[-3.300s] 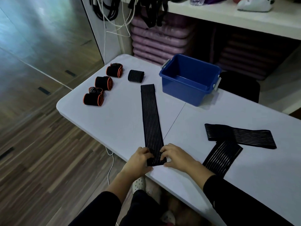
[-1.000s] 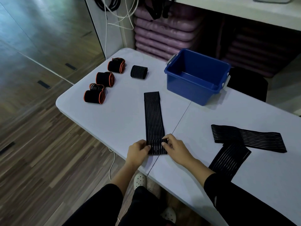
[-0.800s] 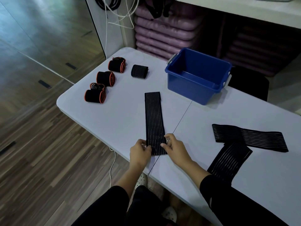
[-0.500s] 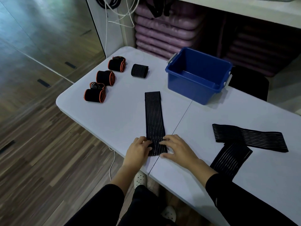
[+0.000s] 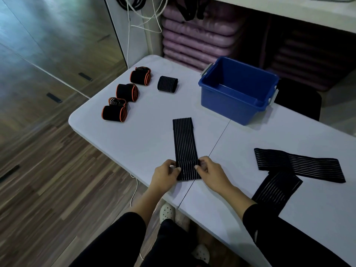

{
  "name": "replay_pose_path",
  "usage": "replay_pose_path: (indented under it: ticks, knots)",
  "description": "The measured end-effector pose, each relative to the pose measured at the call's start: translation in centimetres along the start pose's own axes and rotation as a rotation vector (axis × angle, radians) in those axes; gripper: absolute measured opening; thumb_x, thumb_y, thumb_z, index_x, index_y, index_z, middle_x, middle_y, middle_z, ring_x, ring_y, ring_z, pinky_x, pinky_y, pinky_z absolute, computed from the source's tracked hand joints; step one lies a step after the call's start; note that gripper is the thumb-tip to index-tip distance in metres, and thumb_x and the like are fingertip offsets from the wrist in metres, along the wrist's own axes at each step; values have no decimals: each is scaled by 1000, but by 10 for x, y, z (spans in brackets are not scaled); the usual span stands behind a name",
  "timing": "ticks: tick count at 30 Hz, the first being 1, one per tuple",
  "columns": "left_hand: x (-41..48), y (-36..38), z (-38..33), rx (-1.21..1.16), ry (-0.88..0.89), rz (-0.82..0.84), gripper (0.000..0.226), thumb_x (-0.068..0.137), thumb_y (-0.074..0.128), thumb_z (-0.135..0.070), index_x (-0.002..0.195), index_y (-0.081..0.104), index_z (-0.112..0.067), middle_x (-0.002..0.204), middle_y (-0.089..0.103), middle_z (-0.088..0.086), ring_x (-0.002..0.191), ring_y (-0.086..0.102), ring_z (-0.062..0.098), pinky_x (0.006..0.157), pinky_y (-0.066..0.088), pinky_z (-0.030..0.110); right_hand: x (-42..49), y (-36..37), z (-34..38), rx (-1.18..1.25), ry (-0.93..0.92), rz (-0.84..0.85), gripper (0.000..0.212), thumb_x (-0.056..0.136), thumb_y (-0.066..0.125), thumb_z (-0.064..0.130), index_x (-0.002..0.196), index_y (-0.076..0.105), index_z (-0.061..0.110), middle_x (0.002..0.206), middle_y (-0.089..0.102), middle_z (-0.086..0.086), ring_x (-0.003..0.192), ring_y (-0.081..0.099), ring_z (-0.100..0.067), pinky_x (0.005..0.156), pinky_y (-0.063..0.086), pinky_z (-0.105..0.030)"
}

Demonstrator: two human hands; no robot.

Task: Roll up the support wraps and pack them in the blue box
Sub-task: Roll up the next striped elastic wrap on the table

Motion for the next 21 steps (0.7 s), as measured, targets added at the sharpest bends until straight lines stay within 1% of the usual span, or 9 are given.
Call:
replay_pose_path:
  ticks: [2, 4, 6, 9, 11, 14, 16, 18, 21]
  knots:
    - [0, 3, -1, 13, -47, -19, 28, 91, 56, -28, 113, 53, -12, 81, 64, 4, 81, 62, 22, 74, 51, 35, 1, 3, 1, -45, 32, -24, 27, 93, 51, 30, 116, 49, 15, 78, 57, 0, 77, 58, -19, 74, 48, -34]
    - [-1, 4, -2, 112, -8, -81, 32, 91, 56, -30, 117, 48, -12, 86, 64, 5, 83, 61, 24, 68, 45, 32, 1, 3, 1, -105, -17, -78, 31, 93, 53, 29, 121, 48, 18, 92, 55, 1, 85, 56, -14, 80, 50, -33]
    - [-2, 2, -5, 227, 124, -158, 34, 89, 58, -26, 118, 47, -12, 95, 60, 6, 87, 58, 24, 68, 41, 29, 0, 0, 4, -164, -150, -122, 30, 92, 55, 23, 122, 53, 21, 105, 51, 2, 93, 53, -12, 81, 50, -29]
    - [-1, 2, -9, 373, 402, -167, 28, 87, 60, -19, 114, 58, -11, 101, 57, 7, 94, 55, 24, 70, 49, 33, 0, -5, 6, -292, -362, -82, 23, 90, 59, 22, 112, 65, 21, 111, 56, 3, 100, 53, -15, 84, 46, -27]
    - [0, 1, -5, 451, 531, -131, 31, 89, 55, -30, 112, 64, -11, 105, 61, 6, 96, 56, 25, 74, 54, 38, 2, -7, 2, -344, -376, 0, 35, 88, 60, 37, 120, 62, 22, 125, 56, 3, 114, 49, -16, 95, 39, -28]
    - [3, -1, 4, 629, 597, -45, 59, 81, 50, -53, 124, 58, -14, 122, 58, 6, 101, 55, 25, 79, 53, 39, 8, -7, -7, -434, -371, 124, 61, 78, 69, 45, 133, 51, 24, 141, 46, 1, 126, 42, -17, 102, 33, -30]
    - [8, 1, 7, 716, 584, 17, 66, 77, 61, -47, 133, 49, -14, 133, 51, 6, 107, 53, 27, 82, 51, 41, 10, -6, -8, -450, -391, 130, 62, 78, 71, 34, 134, 49, 21, 141, 44, -1, 125, 42, -19, 102, 34, -31]
    - [10, 2, 3, 688, 604, 15, 59, 79, 63, -34, 132, 50, -13, 129, 54, 6, 104, 54, 29, 81, 51, 42, 11, -5, -5, -392, -403, 92, 54, 81, 68, 23, 132, 52, 18, 134, 48, -1, 120, 45, -17, 100, 38, -27]
    - [14, -4, -4, 427, 474, 1, 48, 80, 53, -31, 126, 55, -14, 117, 62, 3, 101, 52, 23, 81, 46, 33, 14, -7, 2, -225, -266, 84, 41, 86, 60, 22, 126, 54, 19, 120, 53, 4, 110, 48, -12, 93, 42, -25]
Point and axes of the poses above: each hand's wrist, its own x-axis towards the middle knuckle, its own y-axis out of the palm, z = x × y, the point moved 4 cm from there along x, towards the middle knuckle
